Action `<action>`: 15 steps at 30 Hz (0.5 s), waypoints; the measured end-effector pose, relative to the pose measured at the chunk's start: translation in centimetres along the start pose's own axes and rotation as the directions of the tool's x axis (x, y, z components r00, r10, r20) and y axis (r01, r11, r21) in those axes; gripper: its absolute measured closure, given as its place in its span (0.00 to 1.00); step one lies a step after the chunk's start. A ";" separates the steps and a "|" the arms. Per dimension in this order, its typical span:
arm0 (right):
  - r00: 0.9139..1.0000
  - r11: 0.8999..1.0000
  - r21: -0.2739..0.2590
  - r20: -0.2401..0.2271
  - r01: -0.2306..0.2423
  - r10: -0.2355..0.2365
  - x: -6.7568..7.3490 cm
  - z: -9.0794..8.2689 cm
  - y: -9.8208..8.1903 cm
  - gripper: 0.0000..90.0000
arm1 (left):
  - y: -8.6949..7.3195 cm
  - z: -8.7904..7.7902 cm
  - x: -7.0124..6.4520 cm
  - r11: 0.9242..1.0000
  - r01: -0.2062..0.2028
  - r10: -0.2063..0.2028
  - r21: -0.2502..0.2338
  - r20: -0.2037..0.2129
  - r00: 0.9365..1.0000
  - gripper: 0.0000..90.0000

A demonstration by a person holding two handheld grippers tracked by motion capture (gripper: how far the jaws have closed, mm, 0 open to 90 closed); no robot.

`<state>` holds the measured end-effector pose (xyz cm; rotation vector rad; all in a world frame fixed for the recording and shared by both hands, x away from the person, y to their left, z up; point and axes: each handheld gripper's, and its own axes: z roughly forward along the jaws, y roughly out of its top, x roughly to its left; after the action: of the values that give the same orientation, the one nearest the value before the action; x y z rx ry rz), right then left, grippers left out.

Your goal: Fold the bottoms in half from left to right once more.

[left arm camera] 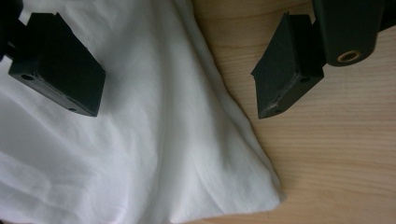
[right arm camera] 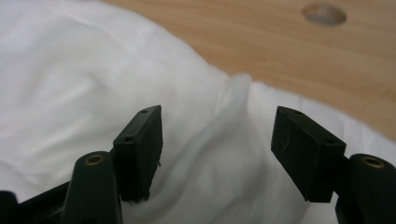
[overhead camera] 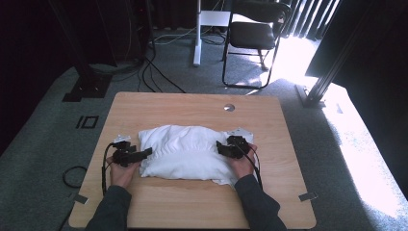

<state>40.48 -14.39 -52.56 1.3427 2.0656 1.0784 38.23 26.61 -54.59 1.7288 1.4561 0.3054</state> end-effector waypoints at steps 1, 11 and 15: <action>1.000 1.000 -0.022 -0.006 0.018 -0.019 0.3 -0.5 0.3 0.37 | -0.1 0.2 0.0 1.000 0.000 0.000 0.012 0.000 1.000 0.18; 0.982 0.984 -0.121 -0.121 0.130 -0.144 4.2 -3.6 2.2 0.38 | -0.5 1.2 -1.6 0.999 -0.008 0.000 0.051 0.165 0.986 0.28; 0.962 0.974 -0.103 -0.168 0.202 -0.217 5.9 -3.7 2.0 0.49 | -0.8 1.5 -1.2 0.998 0.007 -0.021 0.070 0.198 0.980 0.73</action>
<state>36.41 -10.02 -48.49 0.9908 2.2041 1.2144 38.26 24.81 -55.73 1.7496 1.3455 0.0722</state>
